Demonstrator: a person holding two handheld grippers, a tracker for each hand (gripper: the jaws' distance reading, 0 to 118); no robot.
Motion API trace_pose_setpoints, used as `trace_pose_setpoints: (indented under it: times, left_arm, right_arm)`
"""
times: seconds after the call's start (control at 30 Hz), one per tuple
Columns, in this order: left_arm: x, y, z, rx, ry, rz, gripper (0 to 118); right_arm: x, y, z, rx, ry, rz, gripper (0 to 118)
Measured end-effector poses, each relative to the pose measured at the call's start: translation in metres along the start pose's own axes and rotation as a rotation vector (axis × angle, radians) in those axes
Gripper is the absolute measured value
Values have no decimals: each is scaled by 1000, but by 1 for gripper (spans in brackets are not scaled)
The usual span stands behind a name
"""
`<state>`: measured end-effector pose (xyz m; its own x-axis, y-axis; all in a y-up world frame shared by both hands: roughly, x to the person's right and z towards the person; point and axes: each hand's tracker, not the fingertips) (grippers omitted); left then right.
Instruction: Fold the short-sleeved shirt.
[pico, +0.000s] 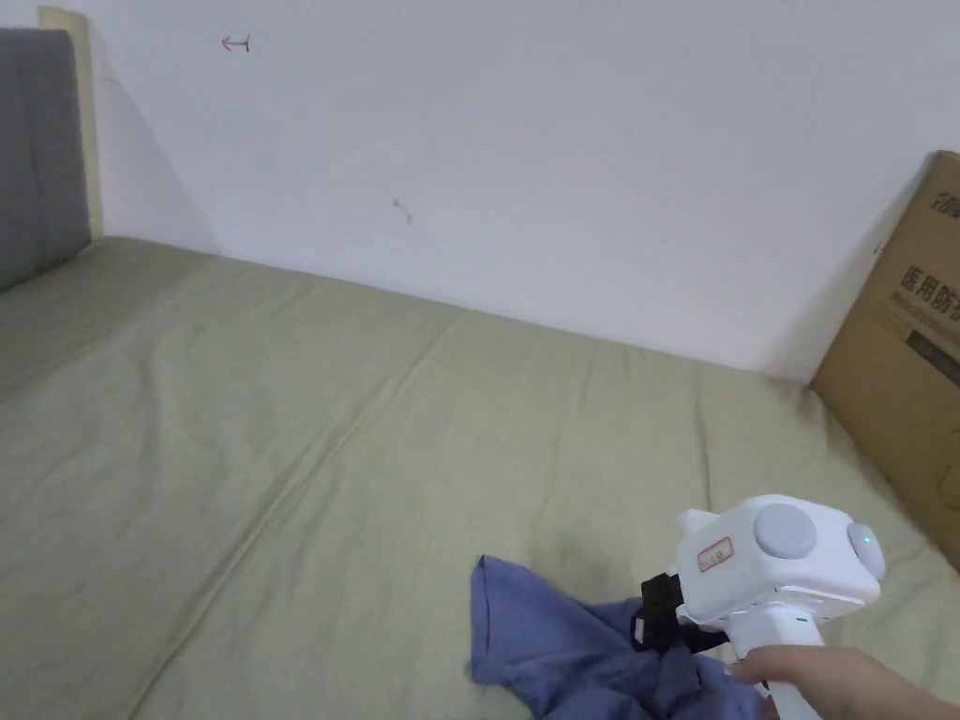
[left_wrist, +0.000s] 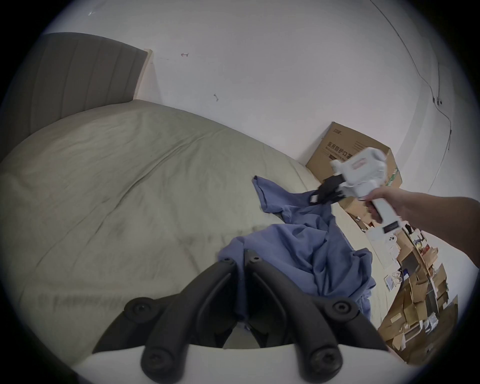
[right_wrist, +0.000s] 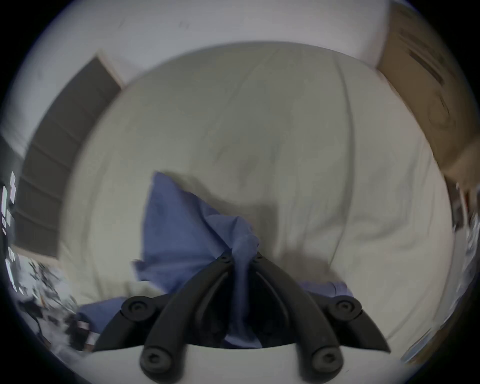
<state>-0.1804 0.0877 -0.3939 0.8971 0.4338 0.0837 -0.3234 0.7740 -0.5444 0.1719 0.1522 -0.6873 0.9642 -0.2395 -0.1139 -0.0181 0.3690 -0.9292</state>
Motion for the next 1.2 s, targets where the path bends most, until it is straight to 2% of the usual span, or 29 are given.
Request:
trace_pose_setpoints:
  times: [0.1,0.23,0.33,0.43,0.6,0.73,1.03,1.2]
  left_arm:
    - [0,7,6,-11,50,4,2]
    - [15,43,33,55,52,-79,2]
    - [31,95,53,103,11,-144,2]
    - [50,154,79,181,11,-238,2]
    - [76,251,110,215,13,-266,2]
    - [93,308,123,247,79,-345,2]
    - [117,403,122,229,96,-298,2]
    - [130,445,96,248,119,-290,2]
  right_arm:
    - [20,-5,46,117,24,-55,6]
    - [33,-23,128,213,52,1,6]
    - [41,-33,193,299,51,2,6]
    - [33,-52,253,373,62,-11,6]
    - [32,-61,335,508,86,-40,6]
    - [26,-56,384,571,70,-21,6]
    - [19,-3,449,714,21,-69,6]
    - [9,48,461,792,-41,-47,6]
